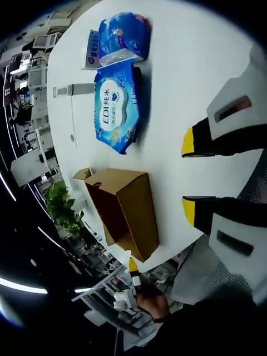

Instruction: Operate the shoe box by opening the lid, removing the specified soft item, and placing it in the target area until the item is outside and the box remains undamaged.

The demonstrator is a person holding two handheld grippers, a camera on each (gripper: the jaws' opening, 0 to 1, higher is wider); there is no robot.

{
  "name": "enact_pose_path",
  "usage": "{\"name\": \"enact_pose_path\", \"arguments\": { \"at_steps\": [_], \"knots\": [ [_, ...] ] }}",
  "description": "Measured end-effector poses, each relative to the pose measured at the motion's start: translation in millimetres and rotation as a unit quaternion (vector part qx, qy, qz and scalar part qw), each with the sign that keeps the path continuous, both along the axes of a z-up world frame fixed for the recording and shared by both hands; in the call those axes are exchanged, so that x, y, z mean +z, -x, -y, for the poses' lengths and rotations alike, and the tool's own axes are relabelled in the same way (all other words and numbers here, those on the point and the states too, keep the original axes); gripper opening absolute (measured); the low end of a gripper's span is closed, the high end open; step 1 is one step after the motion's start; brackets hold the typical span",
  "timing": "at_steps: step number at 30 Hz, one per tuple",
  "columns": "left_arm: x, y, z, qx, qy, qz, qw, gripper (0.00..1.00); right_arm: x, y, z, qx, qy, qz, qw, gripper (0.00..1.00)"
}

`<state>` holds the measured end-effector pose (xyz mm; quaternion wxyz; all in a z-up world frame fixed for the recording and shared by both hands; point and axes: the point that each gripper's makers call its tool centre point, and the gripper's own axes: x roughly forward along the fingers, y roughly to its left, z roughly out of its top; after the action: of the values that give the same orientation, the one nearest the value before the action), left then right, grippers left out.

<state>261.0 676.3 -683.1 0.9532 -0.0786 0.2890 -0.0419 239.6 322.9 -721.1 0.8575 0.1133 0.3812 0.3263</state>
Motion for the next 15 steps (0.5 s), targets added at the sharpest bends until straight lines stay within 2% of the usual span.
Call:
{"name": "enact_pose_path", "arguments": {
  "at_steps": [6,15],
  "knots": [
    [-9.9,-3.9,-16,0.026,-0.004,-0.014,0.9995,0.34,4.9,-2,-3,-0.01,-0.013,0.005,0.9999,0.25],
    [-30.2,-10.2,-19,0.023,0.014,-0.04,0.9988,0.34,1.0,3,-4,-0.015,-0.019,0.001,0.9997,0.25]
  ]
}}
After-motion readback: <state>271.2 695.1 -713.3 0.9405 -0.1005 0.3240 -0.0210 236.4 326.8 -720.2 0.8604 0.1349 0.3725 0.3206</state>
